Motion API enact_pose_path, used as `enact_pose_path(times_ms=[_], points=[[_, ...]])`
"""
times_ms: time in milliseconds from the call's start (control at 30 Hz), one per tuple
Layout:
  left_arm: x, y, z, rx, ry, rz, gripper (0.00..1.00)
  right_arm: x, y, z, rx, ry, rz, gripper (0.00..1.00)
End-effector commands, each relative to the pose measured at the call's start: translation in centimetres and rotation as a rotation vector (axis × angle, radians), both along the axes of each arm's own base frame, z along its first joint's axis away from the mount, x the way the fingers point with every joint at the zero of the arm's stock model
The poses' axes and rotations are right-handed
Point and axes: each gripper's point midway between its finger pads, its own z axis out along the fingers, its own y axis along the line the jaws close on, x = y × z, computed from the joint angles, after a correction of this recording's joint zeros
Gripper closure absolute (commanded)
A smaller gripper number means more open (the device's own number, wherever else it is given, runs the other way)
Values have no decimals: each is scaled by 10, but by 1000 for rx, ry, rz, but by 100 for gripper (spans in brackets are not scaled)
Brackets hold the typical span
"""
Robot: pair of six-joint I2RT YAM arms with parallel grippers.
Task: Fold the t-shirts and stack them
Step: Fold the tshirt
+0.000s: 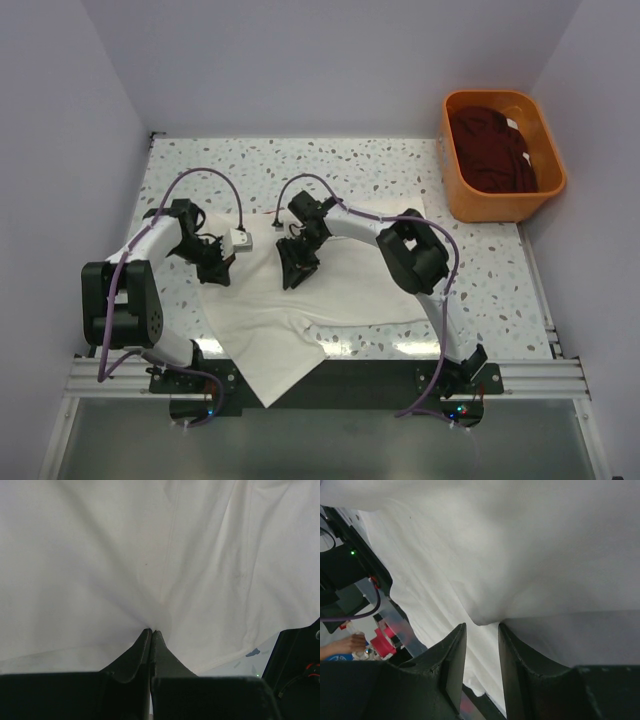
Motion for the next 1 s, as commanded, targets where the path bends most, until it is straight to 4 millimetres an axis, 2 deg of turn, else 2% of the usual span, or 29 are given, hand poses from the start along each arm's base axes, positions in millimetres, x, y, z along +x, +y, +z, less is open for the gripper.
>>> enact_pose_path(times_ms=[0,267,400,467,533,567,600,867,967], points=[[5,-6,8,-31,-6,8,100,11,13,8,36,-27,-26,65],[4,-5,6,-25,0,15,100,14,20,7,54,-12,-49,66],[4,-5,5,-22,4,14,100,14,22,6,61,-4,-54,70],[5,-5,5,-22,4,16,100,14,23,5,58,0,-55,75],[4,-5,4,-24,10,14,100,14,22,6,58,0,-54,86],[4,-5,4,-24,13,14,100,13,21,8,58,-1,-52,96],[5,-5,6,-26,13,14,100,13,21,9,57,-3,-50,100],[2,-6,12,-32,23,2,100,16,5,43,118,-57,-31,100],[1,-6,10,-31,29,8,100,17,-4,47,120,-61,-32,100]])
